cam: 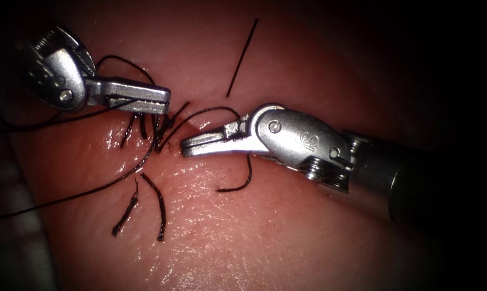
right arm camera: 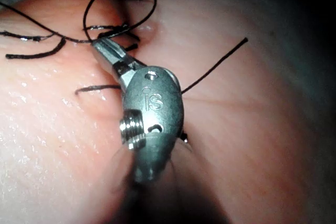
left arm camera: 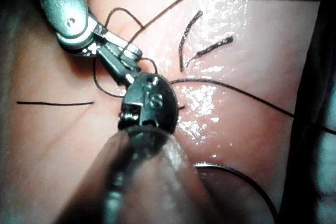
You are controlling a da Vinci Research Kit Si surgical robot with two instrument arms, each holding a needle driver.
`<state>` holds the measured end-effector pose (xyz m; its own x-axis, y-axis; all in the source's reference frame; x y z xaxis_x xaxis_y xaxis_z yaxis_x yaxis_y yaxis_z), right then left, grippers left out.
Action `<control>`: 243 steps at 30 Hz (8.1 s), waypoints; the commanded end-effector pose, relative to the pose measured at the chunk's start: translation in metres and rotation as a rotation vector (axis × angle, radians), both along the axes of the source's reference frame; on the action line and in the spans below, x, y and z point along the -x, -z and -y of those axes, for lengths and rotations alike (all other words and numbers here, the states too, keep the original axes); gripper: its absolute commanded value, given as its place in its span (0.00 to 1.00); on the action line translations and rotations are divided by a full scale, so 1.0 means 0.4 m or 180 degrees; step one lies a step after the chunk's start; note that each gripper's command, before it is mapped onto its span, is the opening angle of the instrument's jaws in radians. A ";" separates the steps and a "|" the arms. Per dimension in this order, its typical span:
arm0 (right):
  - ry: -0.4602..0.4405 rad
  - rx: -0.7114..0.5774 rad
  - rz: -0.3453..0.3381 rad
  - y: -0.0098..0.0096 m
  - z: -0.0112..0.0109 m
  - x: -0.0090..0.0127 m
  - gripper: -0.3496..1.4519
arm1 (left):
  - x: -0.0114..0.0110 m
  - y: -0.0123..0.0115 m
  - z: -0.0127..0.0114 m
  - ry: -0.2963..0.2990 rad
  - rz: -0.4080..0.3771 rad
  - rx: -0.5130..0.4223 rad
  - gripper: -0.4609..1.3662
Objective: Wound Closure
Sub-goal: Wrap the suture twice counter-clockwise around the right gripper
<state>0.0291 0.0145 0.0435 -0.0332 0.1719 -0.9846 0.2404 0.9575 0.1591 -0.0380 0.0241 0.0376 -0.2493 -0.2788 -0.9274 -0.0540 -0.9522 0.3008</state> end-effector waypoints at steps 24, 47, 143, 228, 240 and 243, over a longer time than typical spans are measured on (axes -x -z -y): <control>-0.0201 -0.0094 0.0055 0.0065 -0.0151 -0.0017 0.00 | 0.0031 0.0090 -0.0002 -0.0132 0.0048 0.0034 0.06; -0.0258 -0.0108 -0.0067 0.0019 -0.0193 -0.0130 0.00 | 0.0066 0.0138 -0.0087 -0.0174 0.0283 -0.0044 0.06; -0.0953 -0.0902 -0.0573 0.0063 -0.0206 -0.0006 0.82 | 0.0084 -0.0074 0.0054 -0.0015 0.0407 0.0006 0.06; -0.1207 -0.1123 -0.1403 -0.0004 -0.0101 0.0082 0.65 | 0.0078 -0.0186 0.0045 0.0008 0.0372 0.0125 0.06; -0.1866 -0.1209 -0.0927 -0.0025 -0.0112 0.0067 0.73 | 0.0187 -0.0189 0.0183 -0.0305 -0.0159 0.0424 0.06; -0.1977 -0.1312 -0.0789 -0.0034 -0.0115 0.0074 0.76 | 0.0189 -0.0188 0.0193 -0.0314 -0.0187 0.0426 0.06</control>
